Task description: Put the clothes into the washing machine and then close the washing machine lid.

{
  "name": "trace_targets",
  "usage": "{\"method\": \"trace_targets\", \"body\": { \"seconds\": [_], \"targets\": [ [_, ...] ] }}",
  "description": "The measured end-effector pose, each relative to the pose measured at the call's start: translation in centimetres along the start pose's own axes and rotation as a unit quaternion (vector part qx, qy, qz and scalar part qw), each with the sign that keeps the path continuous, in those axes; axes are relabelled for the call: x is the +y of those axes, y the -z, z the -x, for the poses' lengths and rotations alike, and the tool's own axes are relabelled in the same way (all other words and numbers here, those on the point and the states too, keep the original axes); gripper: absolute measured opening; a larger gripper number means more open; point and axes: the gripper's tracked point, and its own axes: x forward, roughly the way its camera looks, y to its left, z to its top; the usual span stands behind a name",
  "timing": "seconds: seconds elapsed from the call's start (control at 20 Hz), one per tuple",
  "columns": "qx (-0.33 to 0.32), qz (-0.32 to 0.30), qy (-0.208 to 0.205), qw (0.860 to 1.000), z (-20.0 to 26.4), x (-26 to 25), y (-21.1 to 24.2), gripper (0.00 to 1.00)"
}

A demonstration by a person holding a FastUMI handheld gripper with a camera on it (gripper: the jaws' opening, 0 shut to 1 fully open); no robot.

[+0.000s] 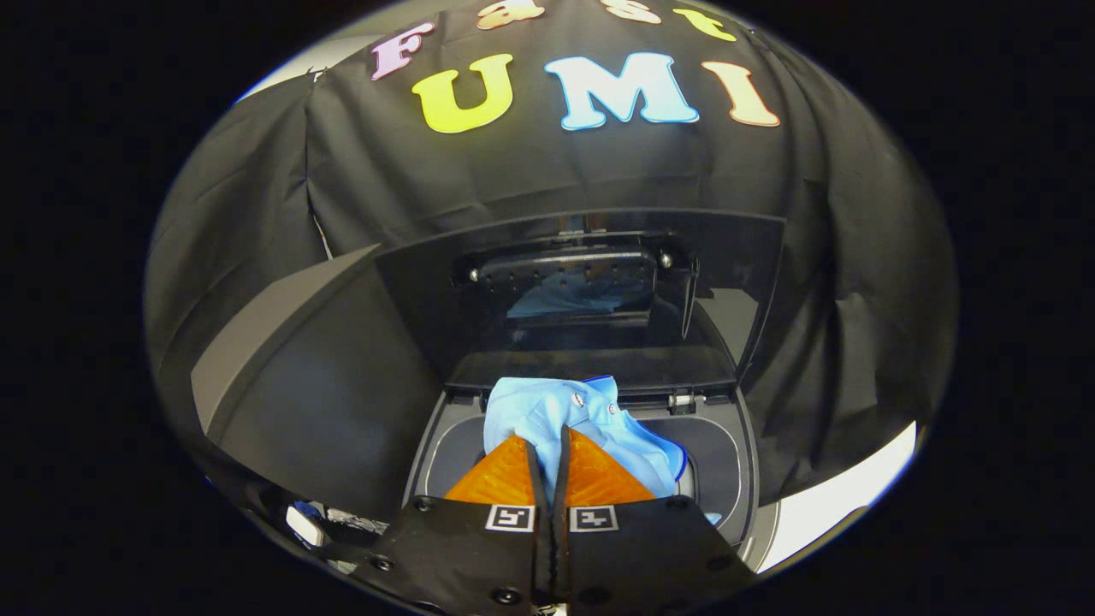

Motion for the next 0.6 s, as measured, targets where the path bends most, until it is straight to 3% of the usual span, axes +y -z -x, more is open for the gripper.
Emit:
{"method": "trace_targets", "body": {
  "seconds": [0.4, 0.5, 0.6],
  "targets": [
    [0.029, -0.006, 0.026, 0.999, -1.4, -1.2, 2.9, 0.02],
    [0.037, -0.011, 0.021, 0.999, -1.6, -1.2, 3.2, 0.08],
    [0.042, -0.006, 0.025, 0.999, -1.3, -1.3, 3.8, 0.22]
  ]
}}
